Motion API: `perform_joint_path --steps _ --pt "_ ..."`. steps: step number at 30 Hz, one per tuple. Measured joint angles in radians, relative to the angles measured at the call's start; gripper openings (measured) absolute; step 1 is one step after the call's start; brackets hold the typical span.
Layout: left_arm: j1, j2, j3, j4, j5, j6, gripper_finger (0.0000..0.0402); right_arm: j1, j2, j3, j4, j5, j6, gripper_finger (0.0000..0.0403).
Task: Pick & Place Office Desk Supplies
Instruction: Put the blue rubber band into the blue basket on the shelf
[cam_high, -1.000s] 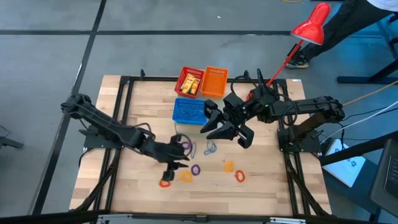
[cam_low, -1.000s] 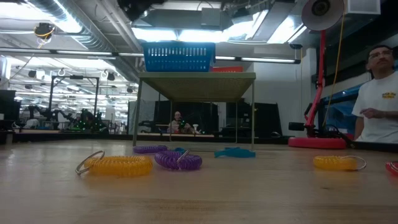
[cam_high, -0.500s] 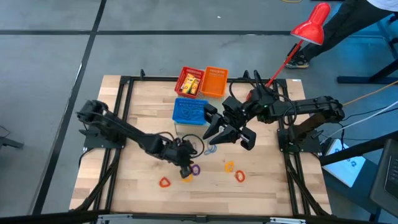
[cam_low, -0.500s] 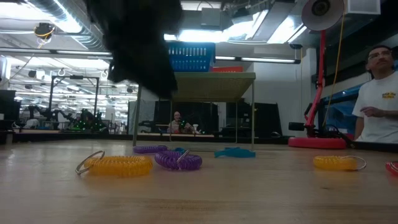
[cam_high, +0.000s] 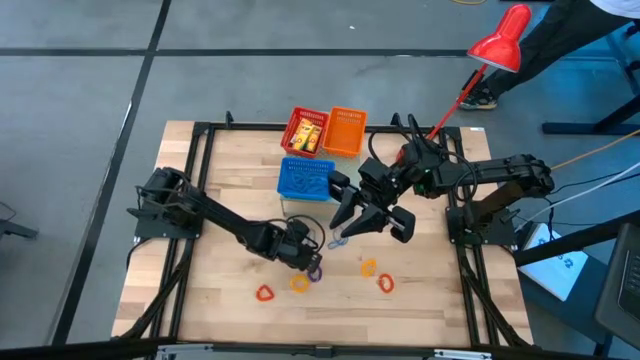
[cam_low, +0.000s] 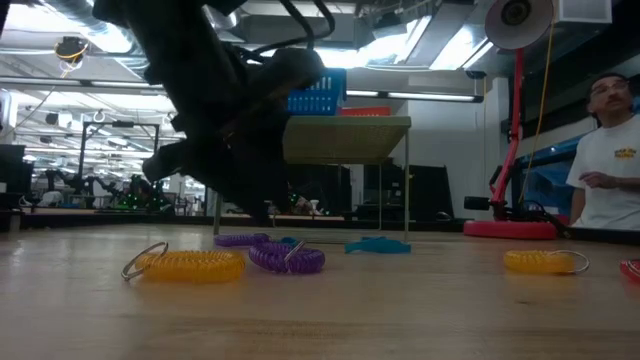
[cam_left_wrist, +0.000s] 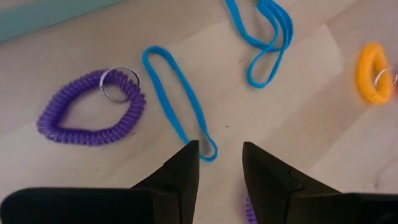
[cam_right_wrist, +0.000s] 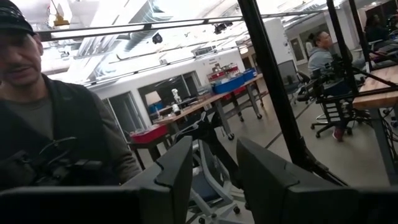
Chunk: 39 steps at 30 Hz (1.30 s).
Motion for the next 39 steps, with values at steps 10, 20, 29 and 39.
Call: perform_joint_path --steps 10,20,29,39 --pt "0.034 0.022 -0.001 0.008 0.038 0.017 0.0118 0.001 0.0 0.0 0.002 0.001 -0.003 0.0128" --pt "0.046 0.056 0.0 0.01 0.099 -0.021 0.0118 0.002 0.0 0.0 0.007 0.012 0.0 0.0128" --pt "0.064 0.057 0.0 0.005 0.142 -0.031 0.0118 0.002 0.0 0.0 0.007 0.012 0.0 0.0128" --pt "0.074 0.016 -0.001 0.04 0.132 -0.046 0.015 0.002 0.0 0.0 0.007 0.011 0.0 0.0128"
